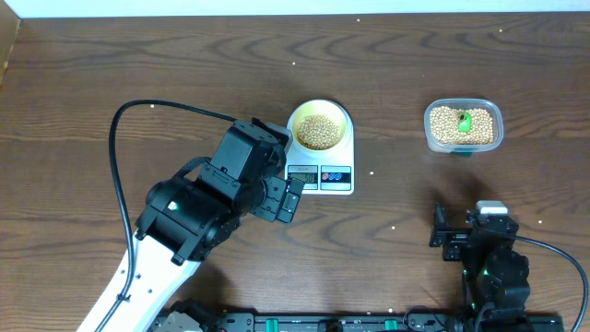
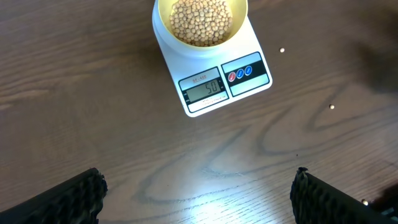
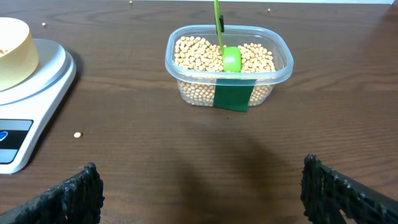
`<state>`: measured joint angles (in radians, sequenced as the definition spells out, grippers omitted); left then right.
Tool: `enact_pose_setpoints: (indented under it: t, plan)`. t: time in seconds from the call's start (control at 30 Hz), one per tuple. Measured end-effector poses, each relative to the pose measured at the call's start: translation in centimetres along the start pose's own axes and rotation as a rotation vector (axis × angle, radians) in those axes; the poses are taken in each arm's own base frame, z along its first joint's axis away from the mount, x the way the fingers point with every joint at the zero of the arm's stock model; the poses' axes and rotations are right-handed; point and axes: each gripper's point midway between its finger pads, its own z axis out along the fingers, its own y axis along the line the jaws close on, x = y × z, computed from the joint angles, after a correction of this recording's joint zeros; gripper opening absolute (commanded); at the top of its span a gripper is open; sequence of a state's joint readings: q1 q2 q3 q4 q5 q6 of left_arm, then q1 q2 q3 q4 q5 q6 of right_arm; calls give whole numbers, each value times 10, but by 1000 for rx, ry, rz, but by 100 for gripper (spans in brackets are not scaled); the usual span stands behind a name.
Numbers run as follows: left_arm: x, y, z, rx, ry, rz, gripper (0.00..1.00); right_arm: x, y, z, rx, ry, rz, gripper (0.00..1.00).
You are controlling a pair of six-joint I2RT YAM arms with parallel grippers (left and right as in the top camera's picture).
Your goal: Scoop item into bowl and weigh 50g on scale
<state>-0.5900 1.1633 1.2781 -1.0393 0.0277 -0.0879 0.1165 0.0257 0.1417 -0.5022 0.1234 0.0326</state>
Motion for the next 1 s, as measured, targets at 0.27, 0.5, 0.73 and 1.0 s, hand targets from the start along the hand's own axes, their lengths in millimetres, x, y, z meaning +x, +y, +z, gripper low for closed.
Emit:
enact_pose_setpoints:
  t: [0.27, 0.5, 0.73, 1.0]
  plan:
    - [0, 0, 0, 0, -1, 0, 97, 0, 0, 0, 0, 0, 0, 99]
    - [4, 16, -30, -20, -73, -33, 97, 0, 0, 0, 0, 0, 0, 99]
    - [-11, 74, -114, -153, -444, -221, 97, 0, 0, 0, -1, 0, 0, 99]
    - [20, 95, -178, -295, -760, -311, 97, 0, 0, 0, -1, 0, 0, 99]
